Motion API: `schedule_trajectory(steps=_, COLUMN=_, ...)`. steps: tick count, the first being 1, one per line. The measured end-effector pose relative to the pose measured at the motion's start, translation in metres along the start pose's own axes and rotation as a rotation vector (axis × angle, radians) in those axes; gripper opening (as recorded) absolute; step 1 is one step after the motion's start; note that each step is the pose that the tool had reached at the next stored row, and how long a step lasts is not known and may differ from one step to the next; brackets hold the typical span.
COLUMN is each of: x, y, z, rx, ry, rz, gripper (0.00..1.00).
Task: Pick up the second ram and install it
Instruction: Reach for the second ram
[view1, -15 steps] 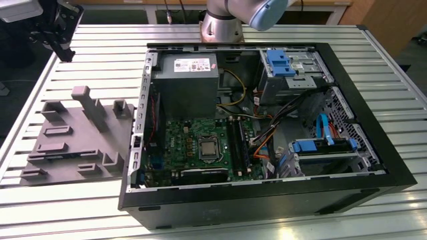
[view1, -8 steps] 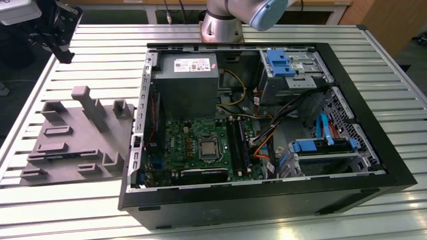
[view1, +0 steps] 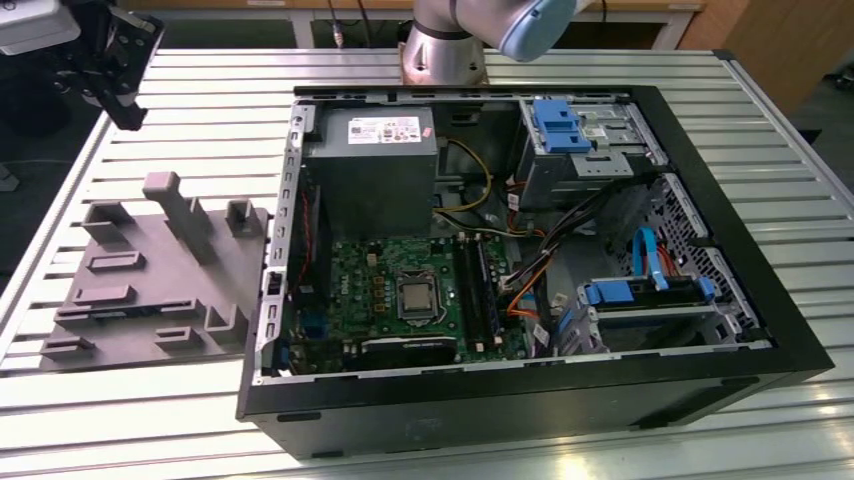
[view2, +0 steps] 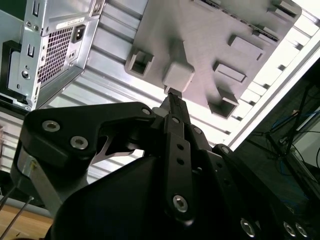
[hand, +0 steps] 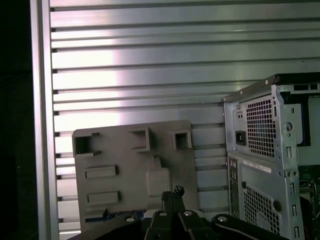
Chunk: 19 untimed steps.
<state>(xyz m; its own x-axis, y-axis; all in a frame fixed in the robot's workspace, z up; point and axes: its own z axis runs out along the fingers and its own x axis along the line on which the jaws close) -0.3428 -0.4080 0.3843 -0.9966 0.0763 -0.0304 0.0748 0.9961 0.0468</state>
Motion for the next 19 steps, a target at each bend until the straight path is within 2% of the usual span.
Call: schedule_trajectory(steps=19, x=0.0004, y=-0.0061, z=0.0001, rx=0.0001, ry=0.0, rz=0.0, gripper=0.11)
